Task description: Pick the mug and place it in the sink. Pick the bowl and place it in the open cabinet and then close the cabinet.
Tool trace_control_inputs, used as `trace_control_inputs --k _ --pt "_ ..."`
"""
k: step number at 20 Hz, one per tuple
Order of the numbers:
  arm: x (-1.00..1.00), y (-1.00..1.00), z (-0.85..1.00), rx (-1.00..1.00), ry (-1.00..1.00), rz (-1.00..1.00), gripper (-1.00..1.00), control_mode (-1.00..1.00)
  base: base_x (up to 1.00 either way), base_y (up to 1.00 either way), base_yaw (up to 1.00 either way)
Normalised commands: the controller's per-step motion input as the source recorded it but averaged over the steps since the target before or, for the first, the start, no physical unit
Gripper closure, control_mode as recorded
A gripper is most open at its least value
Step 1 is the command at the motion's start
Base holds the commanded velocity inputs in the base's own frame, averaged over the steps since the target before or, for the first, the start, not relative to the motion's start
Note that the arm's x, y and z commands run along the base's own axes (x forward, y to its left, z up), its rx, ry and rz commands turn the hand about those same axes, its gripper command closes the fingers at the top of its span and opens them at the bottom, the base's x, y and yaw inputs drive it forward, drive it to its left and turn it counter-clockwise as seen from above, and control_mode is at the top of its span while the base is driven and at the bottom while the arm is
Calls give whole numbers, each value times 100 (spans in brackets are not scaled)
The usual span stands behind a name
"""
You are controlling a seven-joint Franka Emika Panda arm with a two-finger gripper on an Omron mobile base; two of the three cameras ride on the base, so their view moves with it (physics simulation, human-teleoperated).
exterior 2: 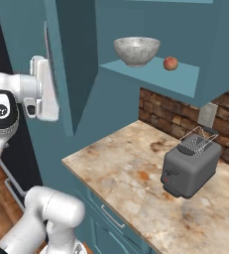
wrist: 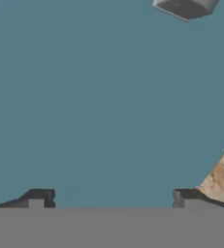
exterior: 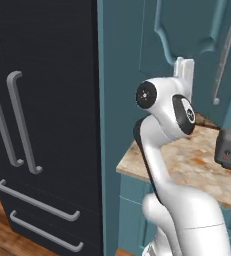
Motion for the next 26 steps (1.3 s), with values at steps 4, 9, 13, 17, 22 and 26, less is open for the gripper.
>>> trace_control_inputs --k 4,9,13,17,22,26 --pt "22 -90 0 10 -12 0 -100 -100 0 0 0" --pt "50 -74 0 9 -9 2 -100 -100 0 0 0" --pt "55 -68 0 8 -7 5 -100 -100 0 0 0" --pt "53 -62 0 10 -5 6 -100 -100 0 0 0" --pt "55 -40 -3 5 -10 4 -100 -100 0 0 0" --pt "72 -31 -11 0 -16 1 -100 -100 0 0 0"
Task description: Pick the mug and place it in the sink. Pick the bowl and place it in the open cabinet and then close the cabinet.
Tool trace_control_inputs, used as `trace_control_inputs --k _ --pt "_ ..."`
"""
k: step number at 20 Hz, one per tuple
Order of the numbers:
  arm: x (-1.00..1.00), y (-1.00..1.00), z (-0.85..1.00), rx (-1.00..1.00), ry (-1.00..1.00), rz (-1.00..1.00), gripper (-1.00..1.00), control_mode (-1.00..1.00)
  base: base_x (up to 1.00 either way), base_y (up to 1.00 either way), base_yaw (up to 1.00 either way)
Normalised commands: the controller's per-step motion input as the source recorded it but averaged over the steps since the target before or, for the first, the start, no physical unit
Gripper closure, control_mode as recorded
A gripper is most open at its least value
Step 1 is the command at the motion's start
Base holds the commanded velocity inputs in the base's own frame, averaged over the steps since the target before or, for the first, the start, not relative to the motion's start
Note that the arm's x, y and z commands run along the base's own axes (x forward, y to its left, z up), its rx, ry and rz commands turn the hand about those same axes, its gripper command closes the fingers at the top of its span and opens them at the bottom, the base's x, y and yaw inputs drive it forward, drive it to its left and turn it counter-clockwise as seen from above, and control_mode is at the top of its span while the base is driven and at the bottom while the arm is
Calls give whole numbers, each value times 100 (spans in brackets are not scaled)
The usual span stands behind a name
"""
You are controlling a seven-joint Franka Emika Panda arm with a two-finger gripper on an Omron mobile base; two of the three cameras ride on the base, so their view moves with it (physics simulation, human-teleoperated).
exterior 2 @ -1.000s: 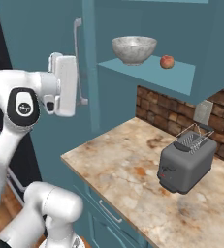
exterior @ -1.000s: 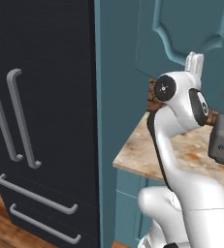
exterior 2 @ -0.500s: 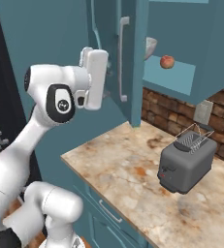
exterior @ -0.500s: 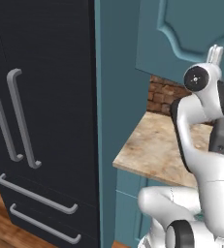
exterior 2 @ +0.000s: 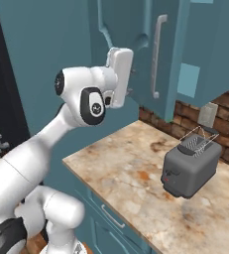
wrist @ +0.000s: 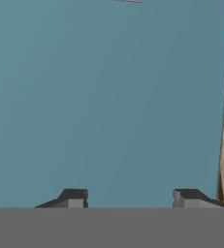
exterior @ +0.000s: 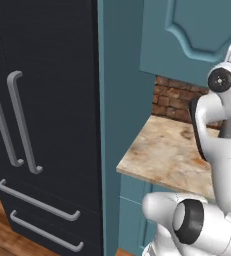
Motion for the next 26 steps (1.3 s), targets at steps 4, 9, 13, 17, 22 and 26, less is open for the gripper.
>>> trace_control_inputs --k 4,9,13,17,22,26 --pt "79 -36 -14 0 -12 2 -100 -100 0 0 0" --pt "82 -37 -12 1 -5 1 -100 -100 0 0 0" --pt "89 -32 -1 3 0 0 -100 -100 0 0 0" --pt "85 -34 0 8 0 0 -100 -100 0 0 0" --pt "75 -30 0 9 6 0 -100 -100 0 0 0" --pt "69 -22 8 8 23 2 -100 -100 0 0 0"
